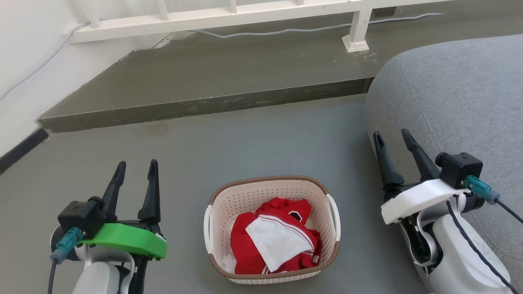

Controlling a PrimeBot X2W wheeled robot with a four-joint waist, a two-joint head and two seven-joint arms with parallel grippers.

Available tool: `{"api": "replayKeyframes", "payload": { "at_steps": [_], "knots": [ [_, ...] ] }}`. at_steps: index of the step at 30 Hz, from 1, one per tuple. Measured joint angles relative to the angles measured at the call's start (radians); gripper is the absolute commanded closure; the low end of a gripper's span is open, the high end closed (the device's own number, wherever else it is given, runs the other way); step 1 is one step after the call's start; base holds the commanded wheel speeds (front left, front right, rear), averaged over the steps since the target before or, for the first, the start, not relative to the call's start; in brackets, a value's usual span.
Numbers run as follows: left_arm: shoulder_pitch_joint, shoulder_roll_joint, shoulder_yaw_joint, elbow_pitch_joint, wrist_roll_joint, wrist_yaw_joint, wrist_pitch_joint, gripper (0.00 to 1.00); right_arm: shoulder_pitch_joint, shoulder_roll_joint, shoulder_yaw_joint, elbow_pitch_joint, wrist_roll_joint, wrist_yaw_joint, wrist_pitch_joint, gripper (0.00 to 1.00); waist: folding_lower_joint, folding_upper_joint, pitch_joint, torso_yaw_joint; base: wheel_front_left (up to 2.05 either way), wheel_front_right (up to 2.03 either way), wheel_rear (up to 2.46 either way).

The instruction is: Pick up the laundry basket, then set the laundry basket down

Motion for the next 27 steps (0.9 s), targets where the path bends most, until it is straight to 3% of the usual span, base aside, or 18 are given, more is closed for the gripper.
{"api": "replayKeyframes", "payload": {
  "at_steps": [27],
  "knots": [
    [0.017, -0.019, 0.016, -0.002, 0.009, -0.017, 0.0, 0.0, 0.026, 0.022, -0.027, -0.007, -0.035, 0.022, 0.0, 0.0, 0.0, 0.0, -0.002, -0.001, 0.0, 0.0, 0.0]
  ]
}}
